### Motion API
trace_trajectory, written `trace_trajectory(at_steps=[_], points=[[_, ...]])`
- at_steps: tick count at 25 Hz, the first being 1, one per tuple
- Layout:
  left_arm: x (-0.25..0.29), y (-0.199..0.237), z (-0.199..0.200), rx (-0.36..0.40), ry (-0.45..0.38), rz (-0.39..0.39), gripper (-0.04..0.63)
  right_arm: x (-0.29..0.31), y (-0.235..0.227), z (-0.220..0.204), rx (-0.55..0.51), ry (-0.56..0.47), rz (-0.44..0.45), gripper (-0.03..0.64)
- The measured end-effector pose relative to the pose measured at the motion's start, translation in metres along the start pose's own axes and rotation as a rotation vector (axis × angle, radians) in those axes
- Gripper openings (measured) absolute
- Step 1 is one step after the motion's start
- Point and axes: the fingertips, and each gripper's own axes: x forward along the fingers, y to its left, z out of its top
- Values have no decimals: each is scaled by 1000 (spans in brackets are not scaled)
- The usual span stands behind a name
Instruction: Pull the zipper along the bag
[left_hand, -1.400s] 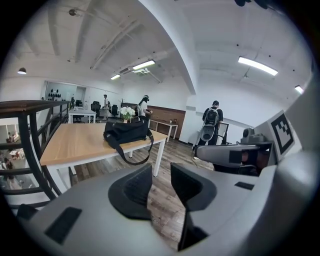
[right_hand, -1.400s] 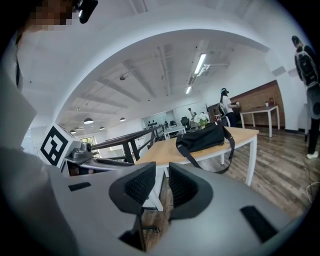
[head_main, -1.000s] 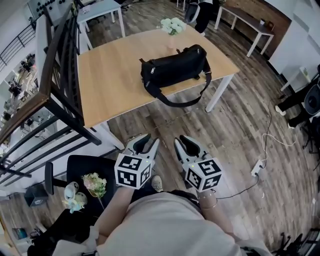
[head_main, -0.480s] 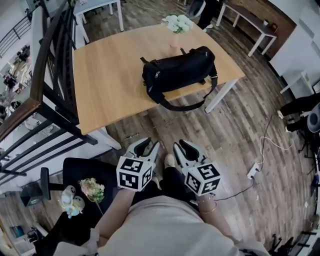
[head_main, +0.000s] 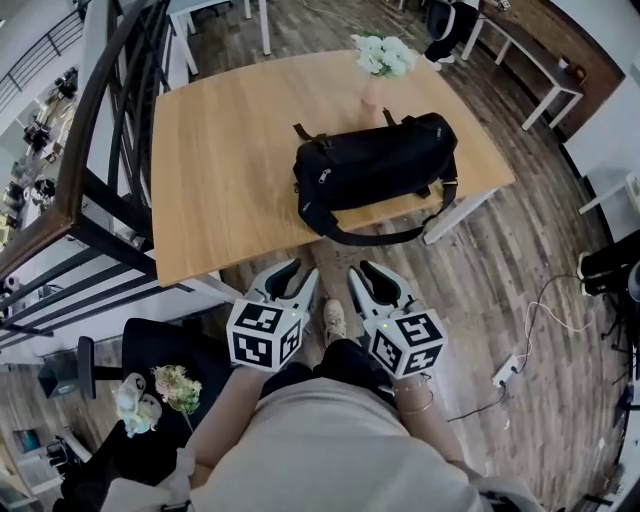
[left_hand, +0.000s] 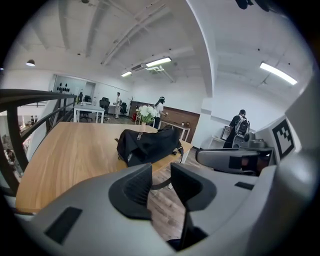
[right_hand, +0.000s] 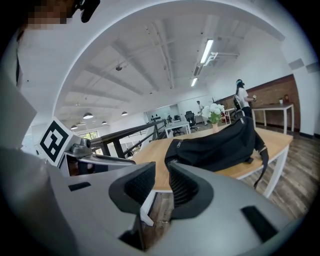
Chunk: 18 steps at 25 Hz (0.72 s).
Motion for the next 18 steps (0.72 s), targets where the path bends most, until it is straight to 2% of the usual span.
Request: trace_trajectory(at_steps=[6,11,18], points=[[52,17,37,-1,-32,58,124,50,-41,47,-33,-33,76,78],[87,37,60,-20,-54,127,124,84,-66,69,-64,-24,153,78],[118,58,66,-66,-39,217,124,115,-94,83,-67,1,228,78]])
